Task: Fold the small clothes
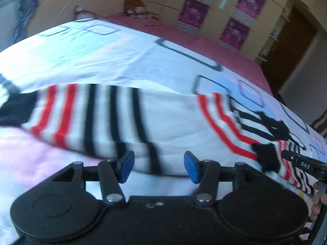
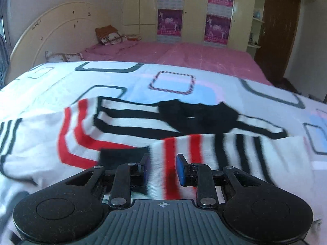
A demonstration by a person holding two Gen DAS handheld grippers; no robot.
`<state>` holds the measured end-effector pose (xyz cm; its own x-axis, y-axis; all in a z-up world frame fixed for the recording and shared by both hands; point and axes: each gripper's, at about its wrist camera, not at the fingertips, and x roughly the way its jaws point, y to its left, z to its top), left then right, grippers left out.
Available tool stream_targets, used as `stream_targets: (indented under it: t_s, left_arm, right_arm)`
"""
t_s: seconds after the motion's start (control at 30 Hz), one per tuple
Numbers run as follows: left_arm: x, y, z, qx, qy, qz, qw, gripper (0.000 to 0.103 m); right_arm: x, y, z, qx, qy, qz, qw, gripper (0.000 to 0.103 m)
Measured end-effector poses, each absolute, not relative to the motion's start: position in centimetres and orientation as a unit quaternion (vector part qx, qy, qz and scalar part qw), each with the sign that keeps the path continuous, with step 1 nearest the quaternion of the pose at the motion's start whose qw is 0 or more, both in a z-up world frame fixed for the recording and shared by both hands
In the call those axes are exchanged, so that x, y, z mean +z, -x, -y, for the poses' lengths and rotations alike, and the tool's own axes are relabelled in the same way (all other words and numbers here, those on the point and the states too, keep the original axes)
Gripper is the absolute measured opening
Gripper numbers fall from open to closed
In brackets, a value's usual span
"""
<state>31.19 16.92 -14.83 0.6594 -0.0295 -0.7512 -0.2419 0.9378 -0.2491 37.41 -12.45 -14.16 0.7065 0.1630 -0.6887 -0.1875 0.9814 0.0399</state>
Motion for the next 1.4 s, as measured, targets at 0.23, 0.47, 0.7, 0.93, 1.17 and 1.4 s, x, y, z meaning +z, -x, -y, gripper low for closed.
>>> stream_targets:
  t_s: [0.23,0.47,0.7,0.93,1.17,1.4]
  left_arm:
    - [-15.6,-28.6,-24.1,0.119,0.21,-0.407,0.881,0.053]
    - [-17.0,-27.7,-28.7,0.146,0.27,-0.399,0.864,0.053]
    - [-18.2,-29.9,-31.2,0.148,0.338,-0.36,0.857,0.05]
    - [-19.3,-31.1,-32.4,0.167,0.359,-0.328,0.858,0.019]
    - [-19.1,-30.5,-32.2,0.175,0.356,-0.303,0.867,0.006]
    - [-13.9,-31.1,-26.8,0.1,0.271,-0.263,0.92,0.006]
  right_arm:
    - [-16.7,-38.3,9.4,0.073,0.038,-0.4,0.913,0.027]
    - [-16.1,-38.4,9.6,0.07,0.02,-0.389,0.919,0.027]
    - [-17.0,-38.5,9.3,0.06,0.037,-0.399,0.914,0.027]
    - [-17.4,-38.5,9.7,0.054,0.041,-0.394,0.917,0.027]
    - [-17.4,-38.3,10.0,0.055,0.034,-0.391,0.918,0.027]
    - [-15.2,-37.6,11.9,0.069,-0.001,-0.373,0.925,0.027]
